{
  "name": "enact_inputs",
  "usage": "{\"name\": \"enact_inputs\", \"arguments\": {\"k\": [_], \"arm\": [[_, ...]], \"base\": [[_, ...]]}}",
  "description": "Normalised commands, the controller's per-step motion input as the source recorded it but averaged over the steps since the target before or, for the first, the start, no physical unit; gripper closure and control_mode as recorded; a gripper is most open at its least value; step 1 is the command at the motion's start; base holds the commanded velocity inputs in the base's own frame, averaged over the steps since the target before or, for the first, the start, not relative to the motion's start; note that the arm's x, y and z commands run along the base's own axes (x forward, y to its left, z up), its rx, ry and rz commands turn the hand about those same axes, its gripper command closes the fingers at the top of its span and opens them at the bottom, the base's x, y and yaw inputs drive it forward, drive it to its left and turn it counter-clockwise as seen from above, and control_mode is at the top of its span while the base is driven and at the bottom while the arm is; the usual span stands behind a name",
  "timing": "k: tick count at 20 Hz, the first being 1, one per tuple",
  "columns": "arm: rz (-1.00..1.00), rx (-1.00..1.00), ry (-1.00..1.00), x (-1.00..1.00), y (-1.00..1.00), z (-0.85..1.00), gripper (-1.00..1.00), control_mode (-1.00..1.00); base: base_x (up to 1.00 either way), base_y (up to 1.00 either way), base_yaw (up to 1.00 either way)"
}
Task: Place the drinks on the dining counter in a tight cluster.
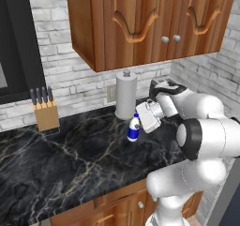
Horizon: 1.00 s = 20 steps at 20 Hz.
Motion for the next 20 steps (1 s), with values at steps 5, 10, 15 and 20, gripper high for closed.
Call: {"name": "enact_inputs", "arguments": {"k": [5,10,15,20], "arm": [[0.00,0.00,0.00,-0.99,0.00,1.00,1.00,-1.00],[0.00,0.00,0.00,-1.00,0.00,1.00,1.00,-1.00],[-0.01,0.00,-0.06,-0.78,0.00,1.00,1.00,-1.00],[0.00,-0.03,-0.01,-0.17,0.02,0.48,1.00,-1.00]], "base": [[0.00,0.00,0.00],[0.00,0.00,0.00],[0.00,0.00,0.00],[0.00,0.00,0.00]]}}
